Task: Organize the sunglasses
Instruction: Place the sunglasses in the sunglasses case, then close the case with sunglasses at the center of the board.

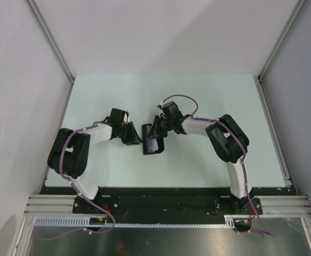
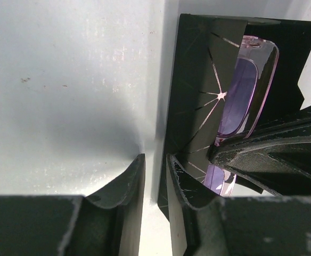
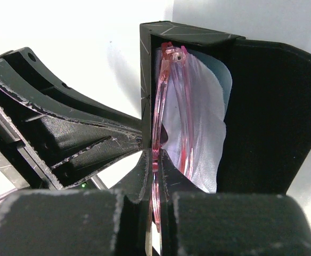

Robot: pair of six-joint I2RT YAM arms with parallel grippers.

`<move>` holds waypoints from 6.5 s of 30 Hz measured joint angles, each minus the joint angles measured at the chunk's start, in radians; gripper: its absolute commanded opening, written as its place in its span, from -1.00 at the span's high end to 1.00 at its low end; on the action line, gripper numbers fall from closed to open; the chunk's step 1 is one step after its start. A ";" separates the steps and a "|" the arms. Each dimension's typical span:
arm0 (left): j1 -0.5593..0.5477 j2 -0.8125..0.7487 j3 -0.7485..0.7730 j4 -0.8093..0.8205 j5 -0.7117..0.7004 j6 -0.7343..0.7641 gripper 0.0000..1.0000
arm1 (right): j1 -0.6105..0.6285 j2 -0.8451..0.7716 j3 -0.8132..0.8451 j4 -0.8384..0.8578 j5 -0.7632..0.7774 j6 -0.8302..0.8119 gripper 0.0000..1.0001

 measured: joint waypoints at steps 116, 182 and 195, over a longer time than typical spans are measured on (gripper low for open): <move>-0.003 0.021 0.002 0.008 0.036 -0.024 0.57 | -0.011 -0.045 -0.119 0.124 0.047 0.011 0.25; -0.004 0.033 0.012 0.024 0.038 -0.024 0.53 | -0.021 -0.110 0.042 -0.303 0.286 -0.117 0.06; -0.004 0.036 0.013 0.024 0.046 -0.022 0.53 | 0.004 -0.109 0.042 -0.269 0.246 -0.118 0.04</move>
